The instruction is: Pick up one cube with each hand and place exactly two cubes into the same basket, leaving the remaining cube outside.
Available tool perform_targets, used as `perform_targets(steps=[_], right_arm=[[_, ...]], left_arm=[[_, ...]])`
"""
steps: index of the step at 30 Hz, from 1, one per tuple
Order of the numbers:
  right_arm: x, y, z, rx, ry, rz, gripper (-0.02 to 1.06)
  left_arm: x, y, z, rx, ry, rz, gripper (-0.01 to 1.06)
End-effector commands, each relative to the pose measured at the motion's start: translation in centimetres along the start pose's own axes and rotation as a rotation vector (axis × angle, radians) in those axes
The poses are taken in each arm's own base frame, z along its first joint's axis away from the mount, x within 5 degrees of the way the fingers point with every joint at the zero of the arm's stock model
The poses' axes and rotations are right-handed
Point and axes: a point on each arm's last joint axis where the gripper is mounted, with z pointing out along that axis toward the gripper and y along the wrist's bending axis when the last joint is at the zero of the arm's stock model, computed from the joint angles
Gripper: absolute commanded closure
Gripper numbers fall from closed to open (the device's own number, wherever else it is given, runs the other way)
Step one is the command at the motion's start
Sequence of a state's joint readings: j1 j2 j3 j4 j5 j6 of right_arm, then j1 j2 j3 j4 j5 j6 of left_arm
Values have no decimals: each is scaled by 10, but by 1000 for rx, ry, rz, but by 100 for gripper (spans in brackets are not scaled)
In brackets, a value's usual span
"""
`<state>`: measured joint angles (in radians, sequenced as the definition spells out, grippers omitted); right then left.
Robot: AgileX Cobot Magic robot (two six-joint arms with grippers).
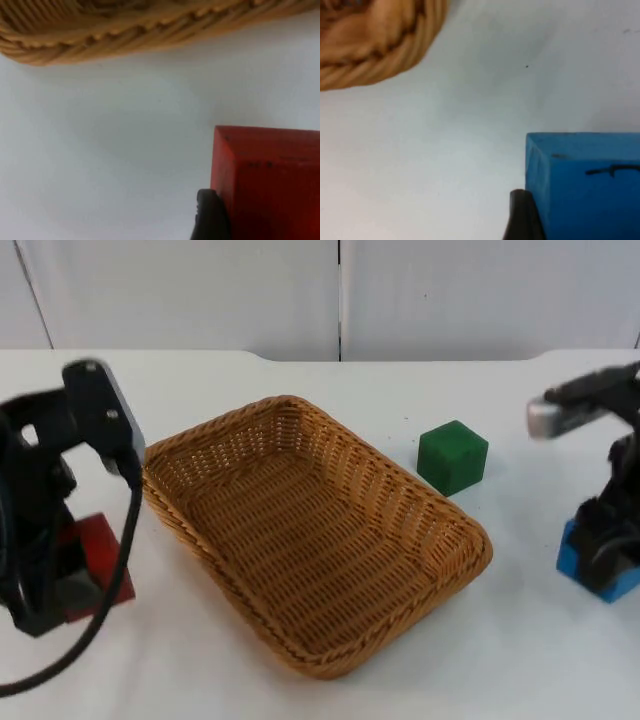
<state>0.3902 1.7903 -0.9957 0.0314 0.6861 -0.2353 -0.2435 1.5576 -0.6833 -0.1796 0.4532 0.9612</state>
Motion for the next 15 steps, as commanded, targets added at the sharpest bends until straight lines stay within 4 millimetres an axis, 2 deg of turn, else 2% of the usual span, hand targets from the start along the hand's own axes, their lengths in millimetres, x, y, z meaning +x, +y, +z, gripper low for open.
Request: perform_targets(steps=[1,6,7,11,12,15], right_arm=[[0,1,-28,13,-45,-9,105],[9,5,-93,46,-232,0,105],[9,5,-93,46,-232,0,105],[21,8,-139,77,-387,5,105],[21,8,-139,77,-387,5,105],[29,10,-162,96,-477,4,105]], left_arm=[[-3,0,-13,-29,-31,6,105],[-7,0,-35,-87,-99,-3,105],[-7,0,-35,-87,-99,-3,105],[-10,2,-46,-134,-158,-67,105],[-10,2,-46,-134,-158,-67,105],[-14,5,-49,-162,-212,-167,105]])
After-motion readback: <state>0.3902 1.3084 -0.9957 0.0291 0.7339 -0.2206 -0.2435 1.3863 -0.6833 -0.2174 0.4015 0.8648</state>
